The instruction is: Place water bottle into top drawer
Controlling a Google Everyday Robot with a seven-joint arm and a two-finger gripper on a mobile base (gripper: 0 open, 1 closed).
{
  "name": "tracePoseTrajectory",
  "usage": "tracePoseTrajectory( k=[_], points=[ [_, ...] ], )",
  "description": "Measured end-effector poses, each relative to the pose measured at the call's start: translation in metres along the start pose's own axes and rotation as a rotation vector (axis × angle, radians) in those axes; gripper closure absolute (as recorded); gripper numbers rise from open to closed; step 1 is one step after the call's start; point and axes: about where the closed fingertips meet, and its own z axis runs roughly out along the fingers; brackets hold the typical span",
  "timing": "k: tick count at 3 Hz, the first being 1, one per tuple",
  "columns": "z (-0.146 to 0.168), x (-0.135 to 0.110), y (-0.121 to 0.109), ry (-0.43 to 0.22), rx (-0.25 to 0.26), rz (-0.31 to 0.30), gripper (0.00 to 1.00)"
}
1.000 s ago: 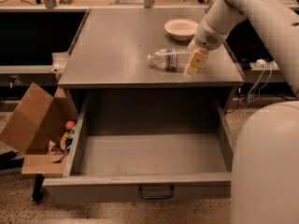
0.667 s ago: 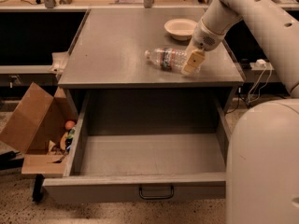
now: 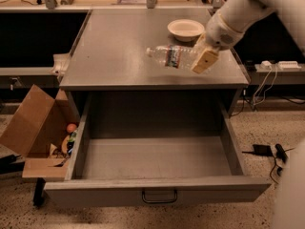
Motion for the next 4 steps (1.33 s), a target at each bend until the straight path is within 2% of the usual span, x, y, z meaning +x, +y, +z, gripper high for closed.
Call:
tracePoseTrajectory(
  k=[1,2,3,4],
  points=[
    [-0.046,-0.004,0.057,-0.083,-0.005,0.006,1.00],
    [-0.051,0.011,0.066,-0.079,-0.006,0.036,1.00],
    [-0.046,0.011,0.064,-0.075,-0.010,0.040,1.00],
    [-0.019,0.033,0.081,-0.048,-0.056,0.072,1.00]
  ],
)
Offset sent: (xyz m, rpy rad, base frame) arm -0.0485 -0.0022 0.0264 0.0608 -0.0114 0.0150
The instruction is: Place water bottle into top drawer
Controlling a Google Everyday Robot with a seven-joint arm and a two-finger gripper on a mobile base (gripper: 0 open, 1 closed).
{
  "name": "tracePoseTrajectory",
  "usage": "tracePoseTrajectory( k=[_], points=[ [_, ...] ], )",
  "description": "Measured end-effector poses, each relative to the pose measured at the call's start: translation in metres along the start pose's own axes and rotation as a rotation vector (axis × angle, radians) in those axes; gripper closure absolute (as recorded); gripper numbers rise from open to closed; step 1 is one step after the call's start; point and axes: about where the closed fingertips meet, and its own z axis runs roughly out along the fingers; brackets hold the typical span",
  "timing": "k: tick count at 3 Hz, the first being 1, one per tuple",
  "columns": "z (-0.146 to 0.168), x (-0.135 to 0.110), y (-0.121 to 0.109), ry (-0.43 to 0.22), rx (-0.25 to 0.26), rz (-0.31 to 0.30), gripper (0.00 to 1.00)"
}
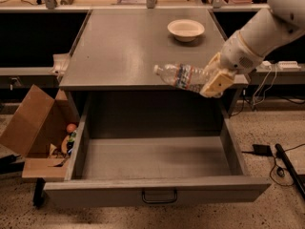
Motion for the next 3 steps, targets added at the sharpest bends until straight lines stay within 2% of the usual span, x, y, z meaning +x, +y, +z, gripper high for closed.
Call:
tracePoseTrajectory(
  k=[1,2,3],
  points=[
    [0.053,0.042,0.034,0.093,-0.096,0.024,1.00],
    [0.097,0.084,0.054,0.171,-0.158,0.065,1.00],
    [0.134,0.115,0.061,0.205,-0.188,0.100,1.00]
  ],
)
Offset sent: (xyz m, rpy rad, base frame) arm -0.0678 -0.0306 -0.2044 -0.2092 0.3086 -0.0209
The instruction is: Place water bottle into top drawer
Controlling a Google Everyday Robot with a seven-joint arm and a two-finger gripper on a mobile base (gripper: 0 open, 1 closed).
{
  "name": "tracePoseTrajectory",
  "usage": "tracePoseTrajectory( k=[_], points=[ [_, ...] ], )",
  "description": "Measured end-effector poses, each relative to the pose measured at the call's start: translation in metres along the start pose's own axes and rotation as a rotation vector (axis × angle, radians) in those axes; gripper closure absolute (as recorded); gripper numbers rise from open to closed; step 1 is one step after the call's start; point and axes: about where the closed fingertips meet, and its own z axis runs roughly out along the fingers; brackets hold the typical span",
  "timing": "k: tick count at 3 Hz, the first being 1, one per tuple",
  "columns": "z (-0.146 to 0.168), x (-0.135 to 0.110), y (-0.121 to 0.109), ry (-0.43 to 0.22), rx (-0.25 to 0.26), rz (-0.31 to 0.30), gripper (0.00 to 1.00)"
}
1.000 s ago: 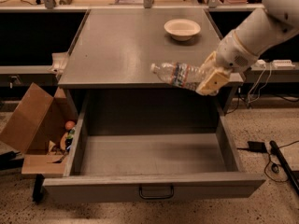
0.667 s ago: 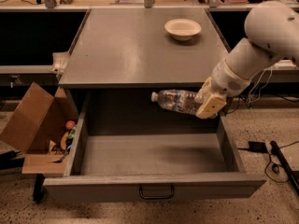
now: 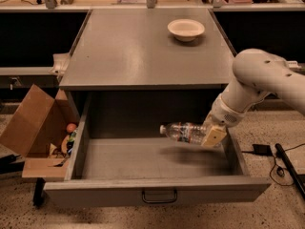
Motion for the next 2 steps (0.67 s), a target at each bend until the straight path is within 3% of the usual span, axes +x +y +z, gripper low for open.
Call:
tracePoseTrajectory(
  k=[1,2],
  points=[
    [0.033,0.012,-0.013,0.012,-0.016,0.021,1.00],
    [0.055,0.018,-0.024,0.015,-0.027,0.040,0.81]
  ],
)
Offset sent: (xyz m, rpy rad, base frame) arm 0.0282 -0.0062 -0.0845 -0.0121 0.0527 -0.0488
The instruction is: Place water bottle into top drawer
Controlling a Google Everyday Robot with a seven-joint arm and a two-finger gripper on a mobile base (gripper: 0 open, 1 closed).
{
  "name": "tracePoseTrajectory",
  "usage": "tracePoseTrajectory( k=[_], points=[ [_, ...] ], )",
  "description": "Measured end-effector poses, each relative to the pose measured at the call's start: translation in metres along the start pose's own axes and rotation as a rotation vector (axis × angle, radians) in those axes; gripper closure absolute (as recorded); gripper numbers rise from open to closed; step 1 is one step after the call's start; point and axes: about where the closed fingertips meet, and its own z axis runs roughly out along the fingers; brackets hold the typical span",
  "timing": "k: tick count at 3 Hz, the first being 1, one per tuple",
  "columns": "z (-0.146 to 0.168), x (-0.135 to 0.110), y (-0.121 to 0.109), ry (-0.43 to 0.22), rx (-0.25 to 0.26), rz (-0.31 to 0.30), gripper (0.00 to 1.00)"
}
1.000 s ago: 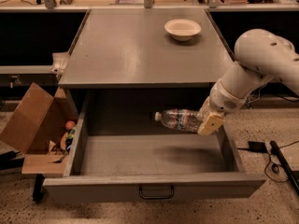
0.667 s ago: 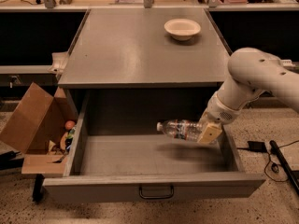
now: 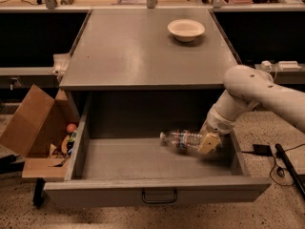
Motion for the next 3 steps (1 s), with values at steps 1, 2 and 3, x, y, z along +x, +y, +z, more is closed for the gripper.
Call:
tracePoseTrajectory(
  k=[1,2,3],
  points=[
    [0.0123,0.0040,-0.0070,0.002,-0.012,0.012,0.58],
    [0.0163,0.0025,-0.0113,-0.004,-0.015,0.010,0.34],
    [0.0127,-0.0008,-0.0120,-0.013,-0.006,0.004,0.05]
  ],
)
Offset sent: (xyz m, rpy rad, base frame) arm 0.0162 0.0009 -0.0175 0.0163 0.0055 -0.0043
